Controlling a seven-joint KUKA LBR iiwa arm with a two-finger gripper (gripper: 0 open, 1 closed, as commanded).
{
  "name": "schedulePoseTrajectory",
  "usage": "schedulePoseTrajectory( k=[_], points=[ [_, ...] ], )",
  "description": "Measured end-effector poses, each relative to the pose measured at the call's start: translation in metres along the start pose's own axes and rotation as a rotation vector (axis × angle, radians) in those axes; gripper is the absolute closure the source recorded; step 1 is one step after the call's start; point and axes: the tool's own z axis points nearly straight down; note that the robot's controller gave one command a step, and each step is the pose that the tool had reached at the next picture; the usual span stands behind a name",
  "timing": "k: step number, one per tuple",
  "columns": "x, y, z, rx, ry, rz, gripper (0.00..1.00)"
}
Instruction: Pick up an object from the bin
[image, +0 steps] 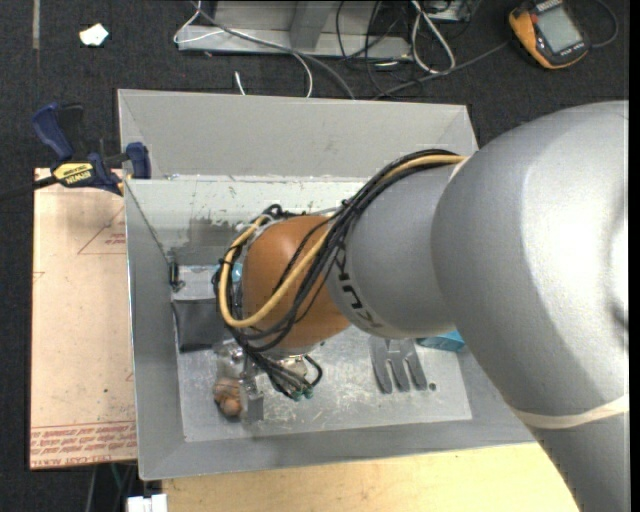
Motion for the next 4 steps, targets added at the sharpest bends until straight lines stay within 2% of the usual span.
schedulePoseTrajectory(
  k=[2,4],
  points=[
    [0.0,0.0,-0.002,-0.001,0.0,0.002,1.0],
    [0.0,0.001,-0.031,-0.002,0.002,0.003,1.0]
  ],
)
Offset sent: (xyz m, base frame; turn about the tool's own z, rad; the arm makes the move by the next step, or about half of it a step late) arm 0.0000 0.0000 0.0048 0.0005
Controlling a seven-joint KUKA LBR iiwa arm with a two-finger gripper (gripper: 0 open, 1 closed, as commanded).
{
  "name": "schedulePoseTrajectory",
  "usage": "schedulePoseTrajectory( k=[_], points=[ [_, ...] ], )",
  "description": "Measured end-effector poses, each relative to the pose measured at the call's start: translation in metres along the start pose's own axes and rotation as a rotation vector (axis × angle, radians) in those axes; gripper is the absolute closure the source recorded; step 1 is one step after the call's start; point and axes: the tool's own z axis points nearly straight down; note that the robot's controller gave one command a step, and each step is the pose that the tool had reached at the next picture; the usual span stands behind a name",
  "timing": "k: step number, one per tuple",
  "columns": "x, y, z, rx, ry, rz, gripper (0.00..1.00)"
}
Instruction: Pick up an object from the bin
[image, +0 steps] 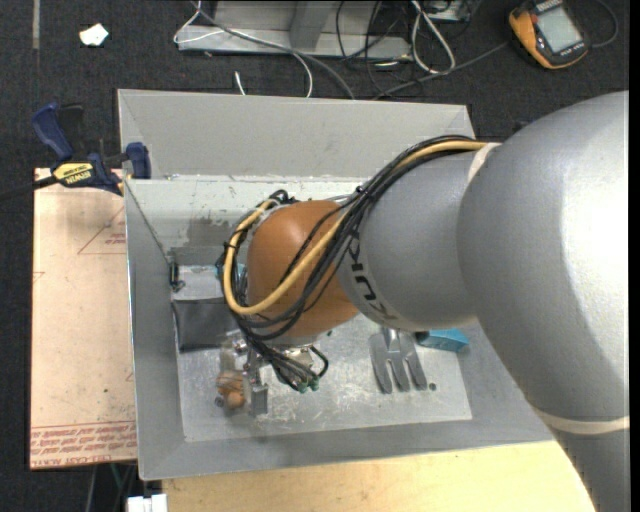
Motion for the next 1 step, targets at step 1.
schedulePoseTrajectory(
  k=[1],
  points=[
    [-0.0006,0.0003,-0.0074,-0.001,-0.002,0.001,1.0]
  ],
)
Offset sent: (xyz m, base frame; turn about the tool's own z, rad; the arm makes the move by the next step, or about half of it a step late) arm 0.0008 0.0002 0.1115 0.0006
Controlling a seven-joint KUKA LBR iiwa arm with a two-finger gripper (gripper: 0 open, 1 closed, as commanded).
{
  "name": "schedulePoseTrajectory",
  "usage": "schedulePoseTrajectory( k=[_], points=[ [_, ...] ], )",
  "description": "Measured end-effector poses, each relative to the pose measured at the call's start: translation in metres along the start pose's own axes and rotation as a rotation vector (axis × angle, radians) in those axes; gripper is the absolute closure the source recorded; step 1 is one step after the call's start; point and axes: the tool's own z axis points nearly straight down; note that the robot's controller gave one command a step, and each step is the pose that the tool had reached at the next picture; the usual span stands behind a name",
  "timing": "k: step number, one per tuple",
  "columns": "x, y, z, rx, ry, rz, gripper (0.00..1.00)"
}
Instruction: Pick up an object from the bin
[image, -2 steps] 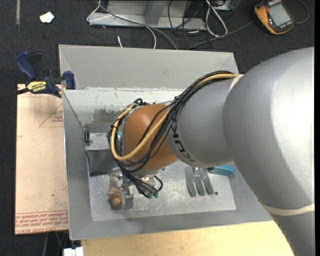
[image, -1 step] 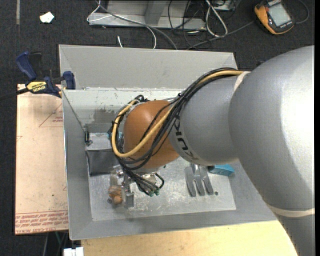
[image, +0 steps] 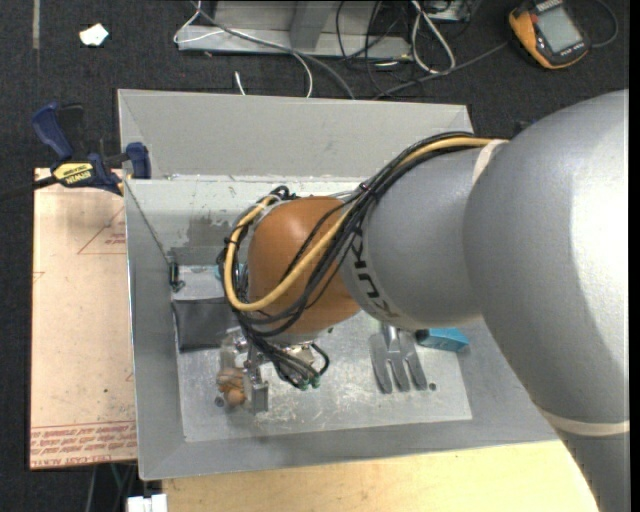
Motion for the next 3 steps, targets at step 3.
schedulePoseTrajectory(
  k=[3],
  points=[
    [-0.002,0.001,-0.094,-0.001,-0.005,0.001,1.0]
  ],
)
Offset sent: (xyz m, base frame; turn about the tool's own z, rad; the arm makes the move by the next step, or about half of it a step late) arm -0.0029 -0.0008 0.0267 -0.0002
